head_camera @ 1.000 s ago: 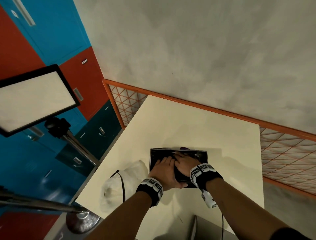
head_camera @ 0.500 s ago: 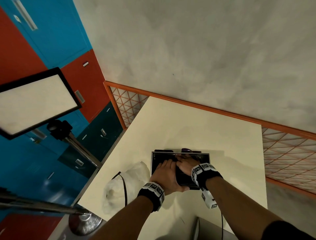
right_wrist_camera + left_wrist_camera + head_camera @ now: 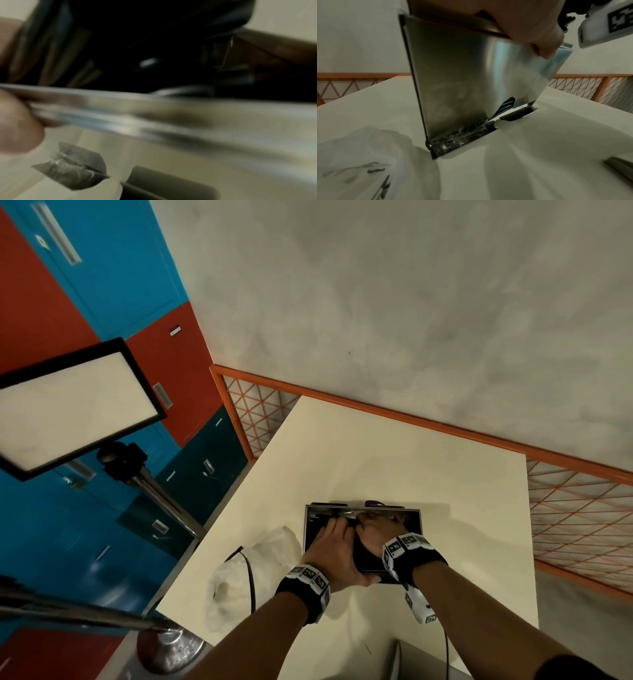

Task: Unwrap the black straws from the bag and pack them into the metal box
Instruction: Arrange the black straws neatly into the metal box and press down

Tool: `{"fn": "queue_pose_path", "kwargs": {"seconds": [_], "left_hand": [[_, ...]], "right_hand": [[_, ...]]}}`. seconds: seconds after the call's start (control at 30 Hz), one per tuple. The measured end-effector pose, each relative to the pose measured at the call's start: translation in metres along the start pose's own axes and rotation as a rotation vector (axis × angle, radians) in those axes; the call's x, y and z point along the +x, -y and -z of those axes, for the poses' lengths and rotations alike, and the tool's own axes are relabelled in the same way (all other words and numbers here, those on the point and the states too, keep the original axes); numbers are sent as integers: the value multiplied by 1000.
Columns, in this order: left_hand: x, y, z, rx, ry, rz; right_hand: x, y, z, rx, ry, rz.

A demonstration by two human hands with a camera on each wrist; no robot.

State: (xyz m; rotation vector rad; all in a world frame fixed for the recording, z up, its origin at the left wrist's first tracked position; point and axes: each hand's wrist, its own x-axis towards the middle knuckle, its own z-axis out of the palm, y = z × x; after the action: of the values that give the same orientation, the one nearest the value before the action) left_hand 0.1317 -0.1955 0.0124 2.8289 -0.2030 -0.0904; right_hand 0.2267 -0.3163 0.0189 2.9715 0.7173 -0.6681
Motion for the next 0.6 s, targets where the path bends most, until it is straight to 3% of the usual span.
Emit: {"fn": "queue_pose_path", "kwargs": {"seconds": [0.27,0.6], "left_hand": [[-14,-4,-11,4,-74,-53],[-16,-4,-7,-12,-69,-66]], "right_hand": [[-4,-5,-10,211,146,32],[-7,-5,-8,161,65,104]]}}
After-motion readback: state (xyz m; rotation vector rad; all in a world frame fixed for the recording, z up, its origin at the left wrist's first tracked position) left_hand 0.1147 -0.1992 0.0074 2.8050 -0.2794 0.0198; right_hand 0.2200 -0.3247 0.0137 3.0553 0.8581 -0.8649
